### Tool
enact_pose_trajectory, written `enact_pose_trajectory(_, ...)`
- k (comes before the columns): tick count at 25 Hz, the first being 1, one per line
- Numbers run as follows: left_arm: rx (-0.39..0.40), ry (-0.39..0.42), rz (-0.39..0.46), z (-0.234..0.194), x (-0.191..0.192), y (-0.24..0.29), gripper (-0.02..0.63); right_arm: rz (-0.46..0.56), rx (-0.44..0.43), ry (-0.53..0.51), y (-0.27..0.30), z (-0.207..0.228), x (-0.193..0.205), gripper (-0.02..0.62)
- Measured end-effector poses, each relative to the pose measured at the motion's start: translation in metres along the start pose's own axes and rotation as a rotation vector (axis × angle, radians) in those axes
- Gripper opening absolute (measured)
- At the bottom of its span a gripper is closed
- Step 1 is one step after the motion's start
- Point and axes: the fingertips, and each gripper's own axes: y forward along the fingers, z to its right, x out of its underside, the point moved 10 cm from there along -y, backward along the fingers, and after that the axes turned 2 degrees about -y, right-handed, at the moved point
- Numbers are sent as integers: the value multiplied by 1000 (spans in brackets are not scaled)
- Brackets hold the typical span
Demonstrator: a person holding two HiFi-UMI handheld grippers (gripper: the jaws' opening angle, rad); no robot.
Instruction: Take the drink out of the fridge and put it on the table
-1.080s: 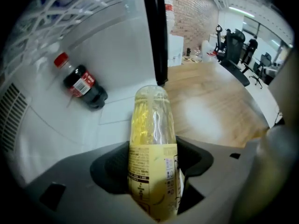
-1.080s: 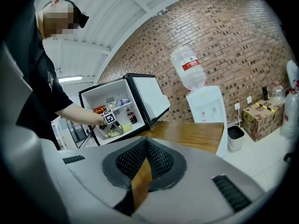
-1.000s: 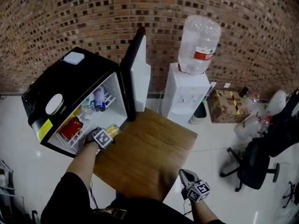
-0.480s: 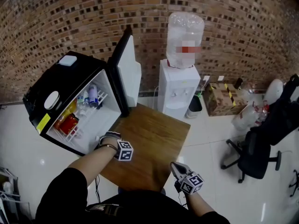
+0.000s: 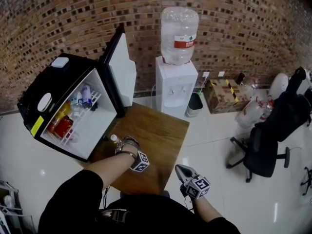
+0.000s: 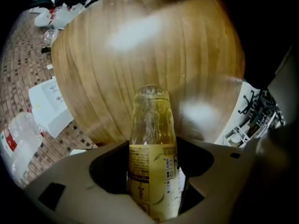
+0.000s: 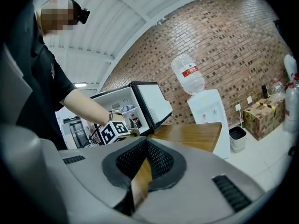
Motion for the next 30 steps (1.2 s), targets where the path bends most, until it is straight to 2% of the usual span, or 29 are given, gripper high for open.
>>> enact_pose_trajectory(4,-14,48,-87,-4,-9,-4,293,49,-20,32,-2,-3,-5,20)
enact_pose_trajectory(10,-74,152,-253,8,-28,-13,301,25,5,10,-8,2,-2,20)
enact_pose_trajectory(19,-99,155,-253,14,-44,-18,304,51,-17,33,-3,1,-4,20)
enact_pose_trajectory(23,-117,127,-217,14,-43,-16,305,49,-16,29,-1,0,-4,20)
enact_pose_trajectory(25,-133,101,-171,13,-44,-19,330,49,-16,31,0,0,-5,20)
enact_pose_trajectory(27,-141,54,-98,11,-48,-23,357,44,-16,22,1,0,-6,20)
enact_pose_trajectory(30,-153,-52,69,5,-55,-35,360,4,8,-14,-1,3,-6,20)
